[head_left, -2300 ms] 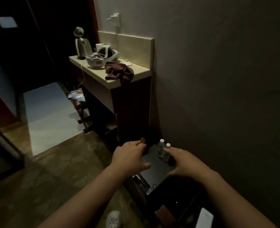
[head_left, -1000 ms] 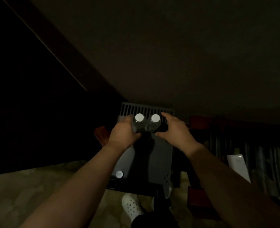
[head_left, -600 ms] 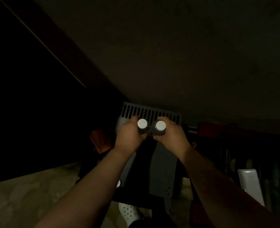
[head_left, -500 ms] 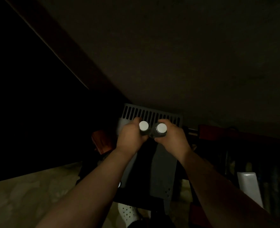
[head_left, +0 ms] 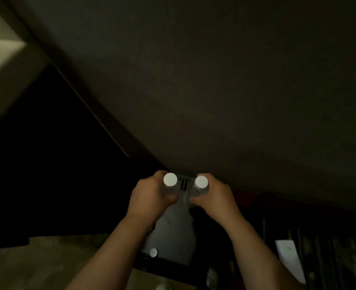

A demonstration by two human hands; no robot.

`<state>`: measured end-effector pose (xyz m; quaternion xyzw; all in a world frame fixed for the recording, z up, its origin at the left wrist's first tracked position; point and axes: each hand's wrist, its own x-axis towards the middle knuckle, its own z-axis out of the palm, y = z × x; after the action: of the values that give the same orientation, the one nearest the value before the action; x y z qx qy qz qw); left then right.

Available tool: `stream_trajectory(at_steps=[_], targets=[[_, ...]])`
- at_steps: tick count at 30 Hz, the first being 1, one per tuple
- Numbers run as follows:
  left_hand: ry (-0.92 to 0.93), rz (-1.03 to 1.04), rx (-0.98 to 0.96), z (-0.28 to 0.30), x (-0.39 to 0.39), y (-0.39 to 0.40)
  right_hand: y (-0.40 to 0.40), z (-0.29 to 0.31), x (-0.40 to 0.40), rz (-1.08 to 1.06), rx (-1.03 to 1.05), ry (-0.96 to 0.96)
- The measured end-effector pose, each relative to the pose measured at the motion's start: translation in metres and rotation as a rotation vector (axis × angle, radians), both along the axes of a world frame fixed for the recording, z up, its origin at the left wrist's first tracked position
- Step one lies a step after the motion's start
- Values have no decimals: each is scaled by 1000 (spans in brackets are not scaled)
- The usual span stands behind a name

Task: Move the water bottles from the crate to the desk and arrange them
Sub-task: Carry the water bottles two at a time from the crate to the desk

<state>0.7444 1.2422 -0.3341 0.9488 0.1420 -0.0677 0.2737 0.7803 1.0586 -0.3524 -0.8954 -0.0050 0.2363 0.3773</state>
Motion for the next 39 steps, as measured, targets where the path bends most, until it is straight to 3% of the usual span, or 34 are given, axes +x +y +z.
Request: stream_trajectory(at_steps=[5,12,24,33,39], targets=[[-119,-3,-44,89,-13,-9,-15,97,-24,0,-2,-162],[-216,-278,-18,172,-49,-24,-41,192,-111,-214,-1,-247],[-116,-872,-192,226,-128,-140,-125,252,-298,-665,-152,-254],[-237,-1252,-256,276,-209,-265,-210,285,-424,-1018,-216,-352],[-224,-1418,-282,293,-261,-371,-295,298,-500,-1152,-224,-389]])
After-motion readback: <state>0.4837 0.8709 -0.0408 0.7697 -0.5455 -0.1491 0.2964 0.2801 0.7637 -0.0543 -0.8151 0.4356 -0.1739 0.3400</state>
